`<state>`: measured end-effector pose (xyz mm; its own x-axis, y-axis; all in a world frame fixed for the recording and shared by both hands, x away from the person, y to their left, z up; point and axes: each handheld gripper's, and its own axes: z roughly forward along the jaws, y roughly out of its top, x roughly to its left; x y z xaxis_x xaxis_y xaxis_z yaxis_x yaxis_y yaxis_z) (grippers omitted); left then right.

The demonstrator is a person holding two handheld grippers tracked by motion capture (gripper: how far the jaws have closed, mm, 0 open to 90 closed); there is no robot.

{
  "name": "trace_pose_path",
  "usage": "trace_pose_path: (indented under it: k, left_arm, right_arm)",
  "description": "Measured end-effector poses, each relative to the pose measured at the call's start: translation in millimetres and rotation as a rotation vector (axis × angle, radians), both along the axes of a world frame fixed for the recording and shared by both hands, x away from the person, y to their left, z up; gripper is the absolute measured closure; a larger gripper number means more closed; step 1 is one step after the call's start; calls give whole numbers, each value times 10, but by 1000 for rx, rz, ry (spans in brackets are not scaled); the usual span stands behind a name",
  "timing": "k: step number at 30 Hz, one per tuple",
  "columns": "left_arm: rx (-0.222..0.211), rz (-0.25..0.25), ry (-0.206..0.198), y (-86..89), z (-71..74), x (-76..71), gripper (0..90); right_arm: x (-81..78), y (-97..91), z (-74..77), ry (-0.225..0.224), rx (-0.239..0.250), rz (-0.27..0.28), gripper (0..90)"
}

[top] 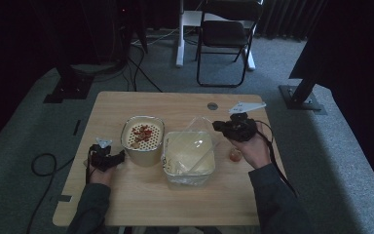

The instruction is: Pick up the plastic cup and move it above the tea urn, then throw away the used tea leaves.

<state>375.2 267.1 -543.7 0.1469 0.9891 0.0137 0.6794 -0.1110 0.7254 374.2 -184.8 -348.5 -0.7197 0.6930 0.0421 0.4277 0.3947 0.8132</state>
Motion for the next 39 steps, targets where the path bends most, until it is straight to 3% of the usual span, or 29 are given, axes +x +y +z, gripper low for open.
trace_pose_path:
  k: [2,8,10,11,12,15,19,23,24,29,36,39]
  left_arm:
    - [-3,2,-2,-2,-1,1,297]
    - [1,0,-1,1,0,1,297]
    - [1,0,-1,1,0,1,297]
    - [1,0,-1,1,0,1,297]
    - [2,-1,0,2,1,0,297]
    - [2,-2,0,2,1,0,297]
    - [2,-2,0,2,1,0,297]
    - [-1,1,-2,-1,-1,1,297]
    - [0,-1,0,-1,0,2,296]
    - [0,-2,1,-3,0,6,295]
    - [-1,-1,1,-5,-1,8,295]
    - [-1,-1,1,-5,-1,7,295]
  right_arm:
    - [-18,6,38,-34,-22,-18,869]
    - [-54,-35,204,-107,2,-60,872]
    - [-63,-36,227,-107,10,-51,860]
    - [-76,-41,246,-119,19,-43,770]
    - [-113,-78,286,-139,76,-32,667]
    - [-146,-162,335,-163,107,-49,630]
    - [-146,-278,315,-176,104,-89,585]
    - [-114,-368,194,-167,87,-127,558]
    - [-81,-432,52,-154,70,-151,538]
    - [-27,-564,-261,-130,37,-220,484]
    - [20,-739,-554,-98,10,-300,468]
    - [42,-867,-748,-62,-1,-350,462]
